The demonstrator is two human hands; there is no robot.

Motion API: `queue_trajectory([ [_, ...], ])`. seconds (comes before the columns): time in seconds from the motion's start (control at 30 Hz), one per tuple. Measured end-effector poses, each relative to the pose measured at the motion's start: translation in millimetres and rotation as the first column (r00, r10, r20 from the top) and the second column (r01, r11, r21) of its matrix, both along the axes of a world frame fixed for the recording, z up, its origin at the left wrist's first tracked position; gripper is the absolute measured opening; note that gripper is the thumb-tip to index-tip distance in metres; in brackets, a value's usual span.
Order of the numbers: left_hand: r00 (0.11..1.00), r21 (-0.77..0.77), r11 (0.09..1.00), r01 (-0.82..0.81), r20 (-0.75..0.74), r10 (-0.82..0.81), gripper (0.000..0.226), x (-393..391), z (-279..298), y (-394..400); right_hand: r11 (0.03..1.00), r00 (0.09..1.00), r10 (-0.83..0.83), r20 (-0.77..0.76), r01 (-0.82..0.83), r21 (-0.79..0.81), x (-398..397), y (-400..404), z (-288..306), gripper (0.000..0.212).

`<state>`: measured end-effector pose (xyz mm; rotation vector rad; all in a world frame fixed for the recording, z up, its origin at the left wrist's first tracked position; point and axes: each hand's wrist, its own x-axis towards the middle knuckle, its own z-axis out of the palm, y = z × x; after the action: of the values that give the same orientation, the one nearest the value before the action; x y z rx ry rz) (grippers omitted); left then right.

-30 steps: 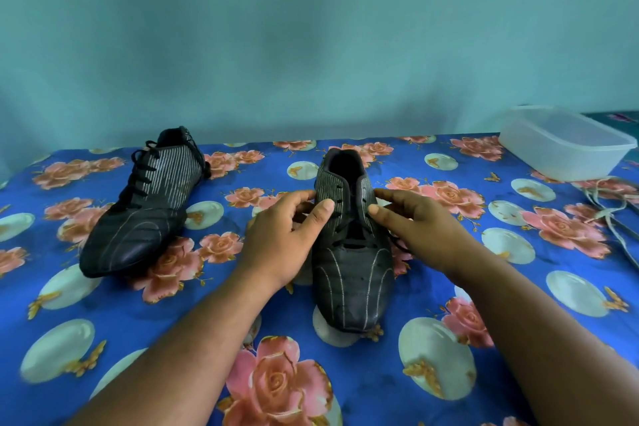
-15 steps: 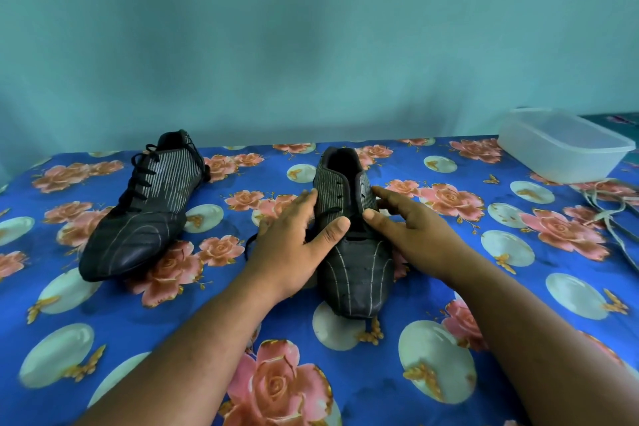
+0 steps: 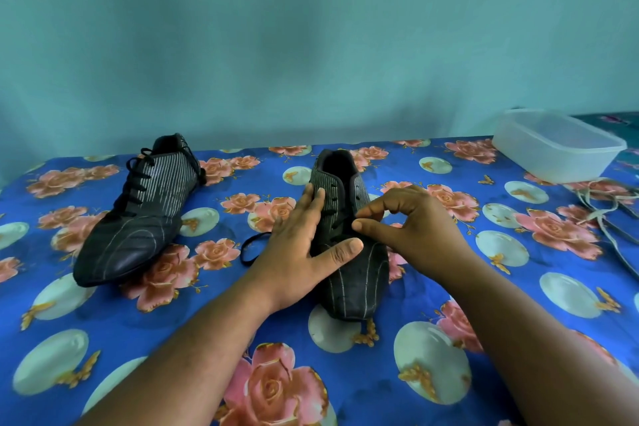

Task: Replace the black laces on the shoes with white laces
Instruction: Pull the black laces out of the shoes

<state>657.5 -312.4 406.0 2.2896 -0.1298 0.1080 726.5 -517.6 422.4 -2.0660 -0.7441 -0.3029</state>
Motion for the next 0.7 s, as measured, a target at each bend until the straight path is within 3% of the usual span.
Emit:
queue_trajectory([
  [0.13,1.0,0.007,1.0,0.0,-0.008,0.0,0.116,-0.7,1.4,-0.5,0.999,0.998,-0.033,0.054,0.034,-0.012,-3.9,3.0,1.3,0.01],
  [0.3,1.0,0.01,1.0,0.0,-0.013,0.0,0.114,-1.3,1.9,-1.0,0.998,0.998,-0.065,0.016,0.066,-0.018,-10.5,6.2,5.0,0.004],
  [0.43,1.0,0.014,1.0,0.0,-0.017,0.0,0.112,-1.0,0.1,-0.3,0.998,0.976,-0.018,-0.216,0.032,0.061,-11.6,8.9,4.9,0.004],
  [0.57,1.0,0.017,1.0,-0.002,-0.008,0.002,0.108,0.4,-2.5,0.6,0.972,0.845,0.133,-0.518,-0.008,0.236,-11.3,9.0,7.0,0.012],
  [0.7,1.0,0.015,1.0,-0.005,0.003,0.005,0.108,0.9,-3.9,1.0,0.937,0.75,0.262,-0.607,-0.046,0.347,-10.3,5.0,10.0,0.019],
])
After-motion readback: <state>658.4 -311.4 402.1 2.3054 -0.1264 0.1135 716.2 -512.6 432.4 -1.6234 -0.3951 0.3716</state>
